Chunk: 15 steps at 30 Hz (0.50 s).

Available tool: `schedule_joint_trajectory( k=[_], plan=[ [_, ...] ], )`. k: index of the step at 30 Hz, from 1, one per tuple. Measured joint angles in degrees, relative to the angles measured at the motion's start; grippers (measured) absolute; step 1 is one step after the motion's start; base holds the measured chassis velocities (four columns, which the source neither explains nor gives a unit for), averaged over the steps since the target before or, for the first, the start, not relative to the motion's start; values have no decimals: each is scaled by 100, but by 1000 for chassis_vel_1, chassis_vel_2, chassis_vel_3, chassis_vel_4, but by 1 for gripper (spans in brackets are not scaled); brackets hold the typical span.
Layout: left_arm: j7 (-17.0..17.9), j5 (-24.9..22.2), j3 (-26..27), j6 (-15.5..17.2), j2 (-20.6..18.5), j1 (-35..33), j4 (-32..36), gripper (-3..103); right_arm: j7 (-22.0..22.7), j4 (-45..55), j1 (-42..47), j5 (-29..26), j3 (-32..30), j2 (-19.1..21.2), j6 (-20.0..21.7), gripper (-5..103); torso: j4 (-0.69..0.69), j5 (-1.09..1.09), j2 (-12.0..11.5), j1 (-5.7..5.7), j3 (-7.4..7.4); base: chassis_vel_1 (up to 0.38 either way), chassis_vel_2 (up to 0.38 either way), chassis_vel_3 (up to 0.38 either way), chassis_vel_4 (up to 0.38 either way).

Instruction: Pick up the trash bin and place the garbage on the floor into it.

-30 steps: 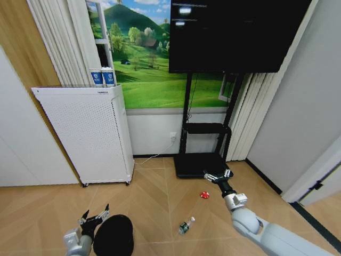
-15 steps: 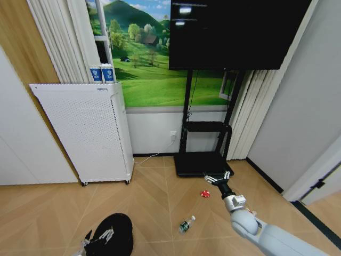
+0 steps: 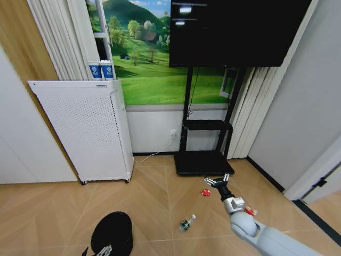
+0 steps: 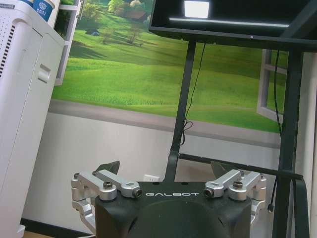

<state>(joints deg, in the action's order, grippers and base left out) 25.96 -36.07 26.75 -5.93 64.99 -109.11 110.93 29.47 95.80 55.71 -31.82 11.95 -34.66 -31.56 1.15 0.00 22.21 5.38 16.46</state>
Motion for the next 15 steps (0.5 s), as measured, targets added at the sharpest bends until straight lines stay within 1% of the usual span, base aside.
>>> schedule_joint_trajectory(
  k=[3, 13, 15],
  plan=[
    [-26, -35, 64, -43, 1, -43, -79, 100, -8, -53, 24, 9, -7, -43, -17, 100, 0, 0, -107, -37, -71, 0, 0, 0, 0],
    [-42, -52, 110, -92, 28, -67, -147, 100, -15, -110, 51, 52, -17, -82, -43, 100, 0, -1, -302, -102, -200, 0, 0, 0, 0],
    [-42, -61, 129, -99, 25, -77, -149, 100, -20, -117, 84, 61, -46, -83, -56, 100, 0, 0, -382, -131, -251, 0, 0, 0, 0]
  ],
)
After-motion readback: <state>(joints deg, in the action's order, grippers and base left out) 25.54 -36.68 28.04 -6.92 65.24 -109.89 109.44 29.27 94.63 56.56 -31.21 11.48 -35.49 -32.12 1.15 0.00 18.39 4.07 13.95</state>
